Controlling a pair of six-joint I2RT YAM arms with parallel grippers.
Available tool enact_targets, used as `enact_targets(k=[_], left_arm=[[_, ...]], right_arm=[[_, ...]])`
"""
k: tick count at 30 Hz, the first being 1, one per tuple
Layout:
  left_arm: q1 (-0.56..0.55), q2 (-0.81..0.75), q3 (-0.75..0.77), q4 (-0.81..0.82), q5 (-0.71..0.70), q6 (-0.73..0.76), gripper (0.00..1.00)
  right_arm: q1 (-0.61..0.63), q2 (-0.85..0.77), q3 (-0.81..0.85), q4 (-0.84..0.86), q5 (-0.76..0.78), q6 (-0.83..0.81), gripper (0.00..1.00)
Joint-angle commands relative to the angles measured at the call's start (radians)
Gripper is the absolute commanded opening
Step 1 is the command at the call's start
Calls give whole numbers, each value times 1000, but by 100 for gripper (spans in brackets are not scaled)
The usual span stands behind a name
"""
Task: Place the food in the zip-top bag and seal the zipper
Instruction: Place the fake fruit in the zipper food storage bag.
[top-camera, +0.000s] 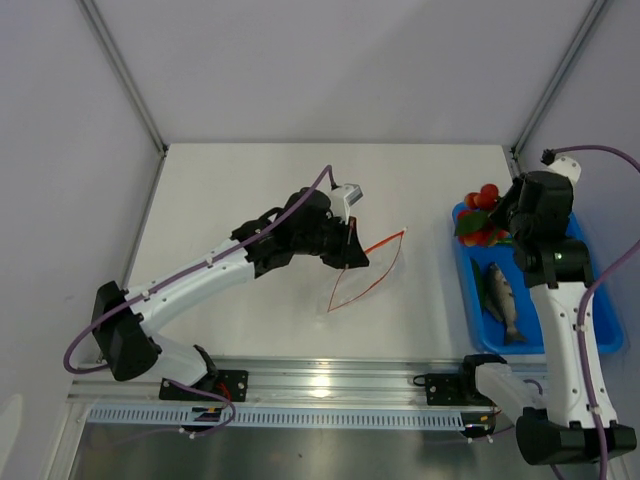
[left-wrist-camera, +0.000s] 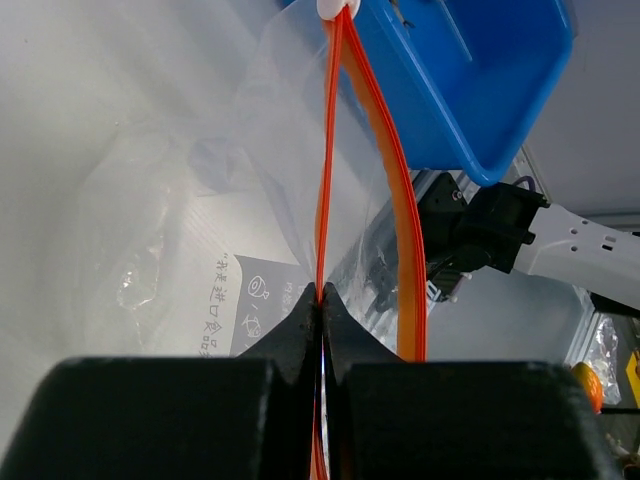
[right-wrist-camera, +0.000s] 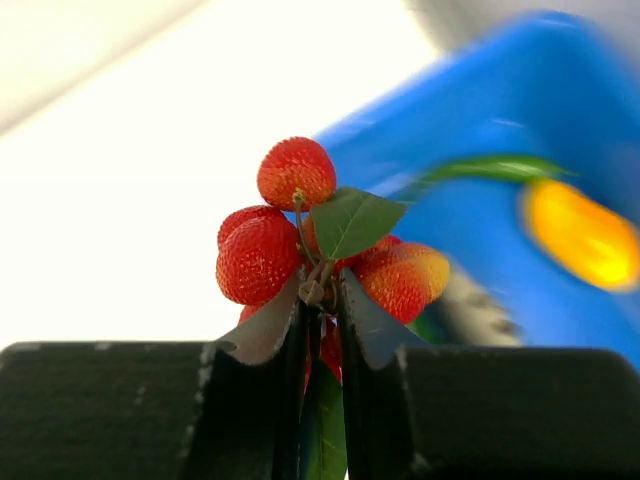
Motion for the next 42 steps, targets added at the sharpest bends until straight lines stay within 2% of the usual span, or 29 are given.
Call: enact_targets(k=[1,4,10,15,22,33,42], left_arm=[[9,2,47,3,48,-3,1],[9,9,44,18,74,-20,1],[9,23,47,41,100,-38,1],[9,37,50,44,109,-42,1],[18,48,47,66,93,-60,1],[45,12,2,133,76,-107,1],[61,-63,-76,222,77,-147,0]], right_arm=[[53,-62,56,19,-337,26,0],[99,-96,65,84,-527,64,0],[206,-113,56,184,-666,147,0],[315,-114,56,251,-678,186,0],[397,-134,86,262,-657,216,0],[429,-220,-36,214,-618,215,0],[432,-222,-99,167,-554,227,0]])
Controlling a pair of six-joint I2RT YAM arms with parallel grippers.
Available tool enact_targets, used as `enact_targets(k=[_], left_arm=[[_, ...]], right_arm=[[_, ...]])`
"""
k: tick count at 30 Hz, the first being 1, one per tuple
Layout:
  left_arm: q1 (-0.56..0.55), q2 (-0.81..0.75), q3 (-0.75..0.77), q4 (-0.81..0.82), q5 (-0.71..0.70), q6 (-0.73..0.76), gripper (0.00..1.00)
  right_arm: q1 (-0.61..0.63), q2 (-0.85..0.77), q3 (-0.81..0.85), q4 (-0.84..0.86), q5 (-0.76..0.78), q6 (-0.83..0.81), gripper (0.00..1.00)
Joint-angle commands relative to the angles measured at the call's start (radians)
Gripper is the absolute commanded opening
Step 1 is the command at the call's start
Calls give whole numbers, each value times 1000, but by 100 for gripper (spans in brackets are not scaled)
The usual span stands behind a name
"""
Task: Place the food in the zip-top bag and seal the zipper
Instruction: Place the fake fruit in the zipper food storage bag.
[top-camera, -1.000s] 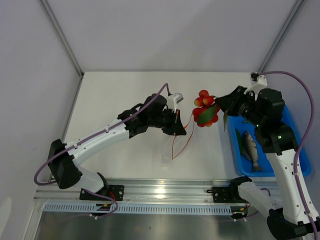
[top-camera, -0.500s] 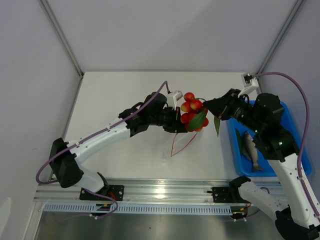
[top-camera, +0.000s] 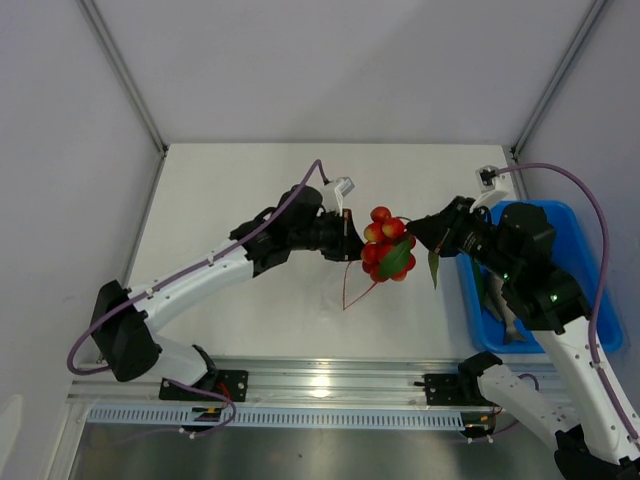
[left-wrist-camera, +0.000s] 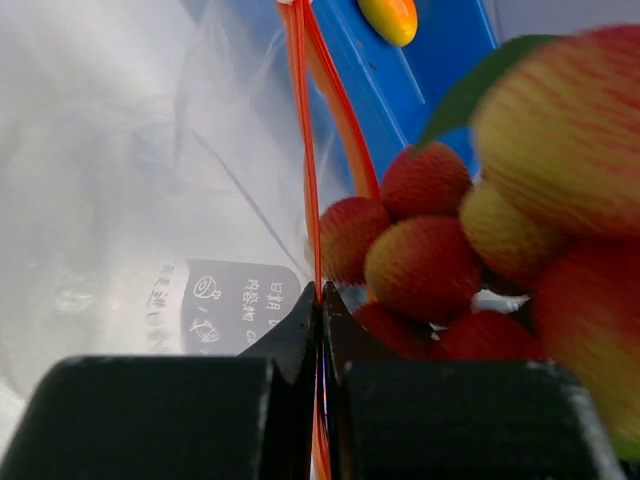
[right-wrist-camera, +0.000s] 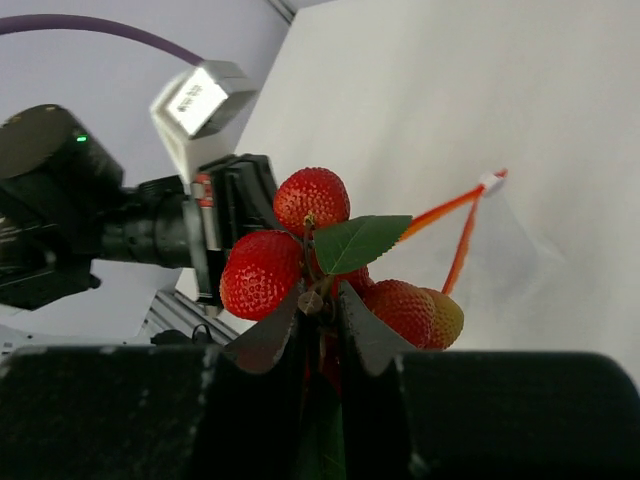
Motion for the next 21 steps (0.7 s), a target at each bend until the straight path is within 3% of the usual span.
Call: enact_targets(k=[1,6,14,21], left_arm=[[7,-82,-24,78,-9,-23,1],[5,-175,-119,172,-91,-37,0],[-1,-214,-189,288,-96,-72,0],[-2,-218,-169,278,-101,-41,1]], right_arm=[[6,-1,0,-26,60,23,0],[30,44,12,-155,154,57,0],[153,96,-9,-121,246,103,0],[326,205,14,-106,335,-6,0]])
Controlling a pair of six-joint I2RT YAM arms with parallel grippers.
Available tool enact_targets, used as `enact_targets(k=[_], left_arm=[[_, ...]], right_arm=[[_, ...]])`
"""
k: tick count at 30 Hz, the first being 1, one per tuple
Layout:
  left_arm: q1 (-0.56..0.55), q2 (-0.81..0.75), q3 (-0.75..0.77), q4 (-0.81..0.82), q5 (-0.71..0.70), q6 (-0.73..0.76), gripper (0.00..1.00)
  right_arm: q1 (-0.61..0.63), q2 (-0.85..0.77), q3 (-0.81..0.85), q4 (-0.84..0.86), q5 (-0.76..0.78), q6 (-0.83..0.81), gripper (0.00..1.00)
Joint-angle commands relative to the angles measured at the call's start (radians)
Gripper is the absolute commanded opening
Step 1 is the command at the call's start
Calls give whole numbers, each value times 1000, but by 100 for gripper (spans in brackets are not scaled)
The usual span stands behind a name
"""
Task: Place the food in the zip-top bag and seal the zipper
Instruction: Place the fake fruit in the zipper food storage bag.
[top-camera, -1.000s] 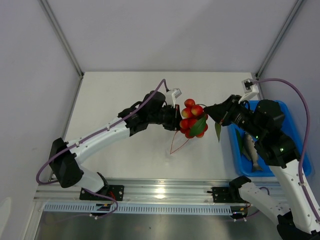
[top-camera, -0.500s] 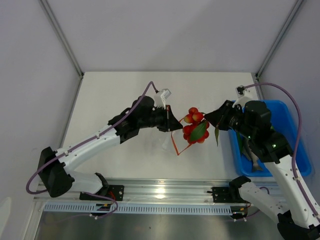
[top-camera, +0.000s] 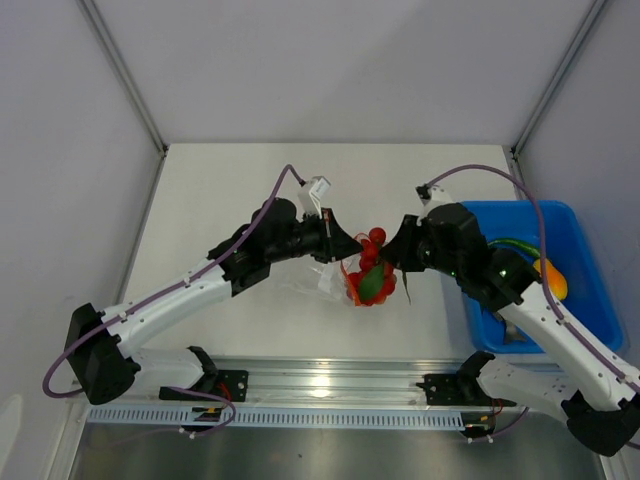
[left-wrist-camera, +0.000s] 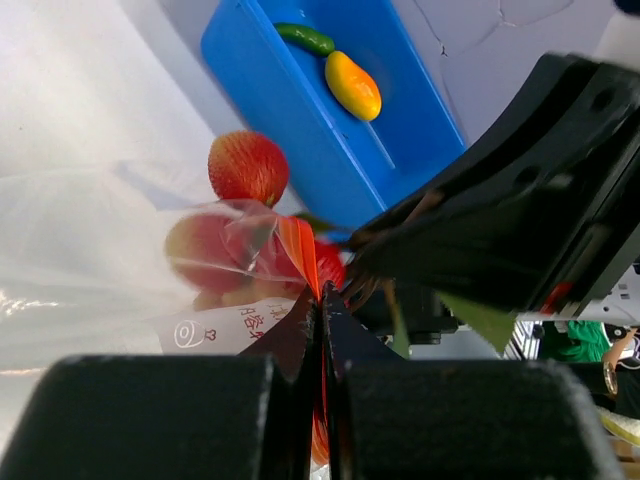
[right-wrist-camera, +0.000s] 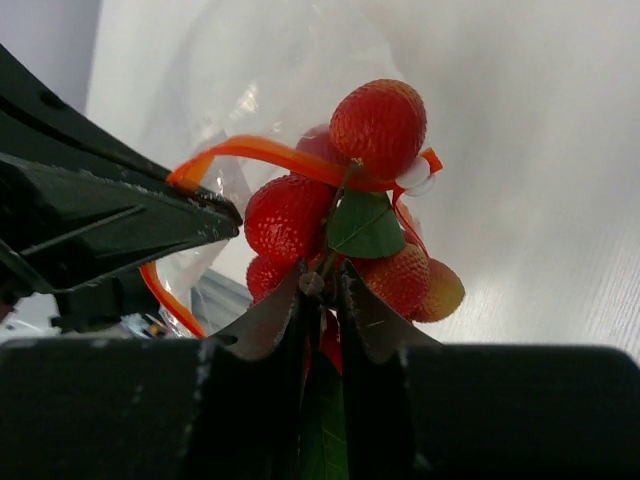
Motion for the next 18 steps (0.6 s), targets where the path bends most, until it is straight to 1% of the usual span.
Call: enact_targets(k=[1,3,6,9,11,14,18], left_arm=[[-3,-32,26,46,-19,18,1],[-5,-37,47,-12,-46,51,1],[-3,-28,70,-32,-16,81,1],[-5,-8,79,-35,59,85,1],[-5,-2,70,-46,67,95,1],[-3,12,102,-144,11,130,1],[-2,47,162,-248,-72,155,1]], right_arm=[[88,43,47,32,89,-81,0],[137,59,62,12,148,-98,0],[139,65,49,27,164,-104,0],[140,69,32,70,141,-117,0],[143,65,29,87,109,-140,0],[160,5,6,87,166,-160,0],[160,-66,-14,58,156,-210,0]])
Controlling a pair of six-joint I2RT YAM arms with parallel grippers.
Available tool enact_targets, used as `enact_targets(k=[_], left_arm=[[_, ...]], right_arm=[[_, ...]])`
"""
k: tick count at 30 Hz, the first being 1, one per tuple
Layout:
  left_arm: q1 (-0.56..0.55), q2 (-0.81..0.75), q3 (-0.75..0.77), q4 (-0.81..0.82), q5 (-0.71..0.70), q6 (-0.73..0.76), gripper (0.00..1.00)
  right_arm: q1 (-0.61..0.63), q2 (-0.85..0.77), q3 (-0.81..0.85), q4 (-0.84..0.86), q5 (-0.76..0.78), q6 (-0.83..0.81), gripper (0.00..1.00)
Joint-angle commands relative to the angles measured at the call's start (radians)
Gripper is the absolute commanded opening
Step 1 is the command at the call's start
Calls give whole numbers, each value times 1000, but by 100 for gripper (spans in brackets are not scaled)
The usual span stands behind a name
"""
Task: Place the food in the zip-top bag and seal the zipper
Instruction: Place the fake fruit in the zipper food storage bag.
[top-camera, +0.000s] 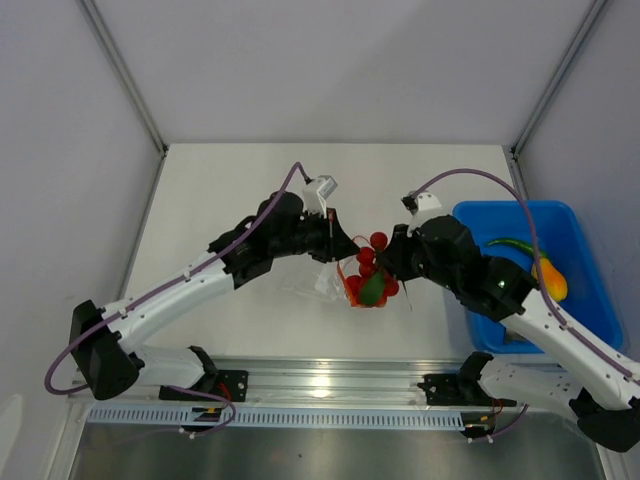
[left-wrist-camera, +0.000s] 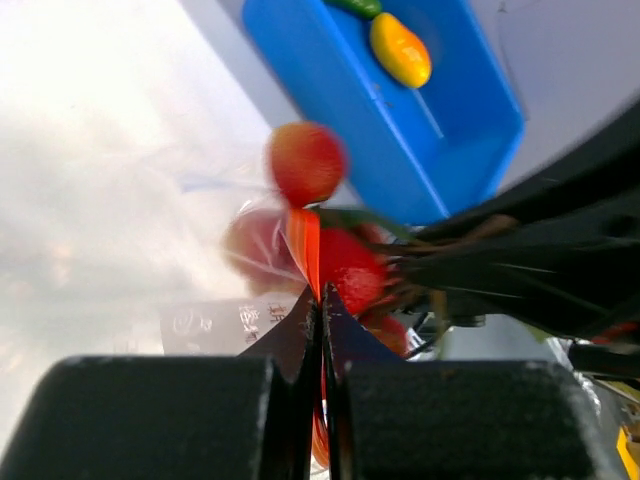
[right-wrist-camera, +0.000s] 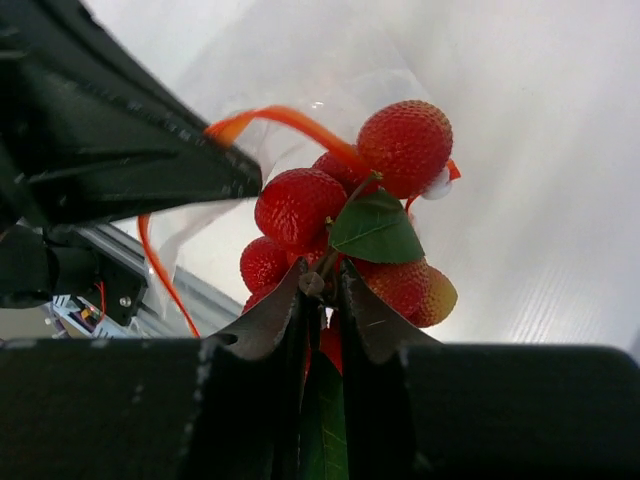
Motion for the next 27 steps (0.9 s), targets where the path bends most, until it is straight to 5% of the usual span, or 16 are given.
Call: enact_targets(k=[1,17,27], left_arm=[[0,29,82,-92,-67,47,1],[20,129,260,-199,-1,73,1],[20,96,137,-40,214,84,1]], right_arm=[[6,-81,3,18,16,-67,0],[12,-165,-95,58,-194,-188,0],[11,-63,-49,153,-145,-118,0]])
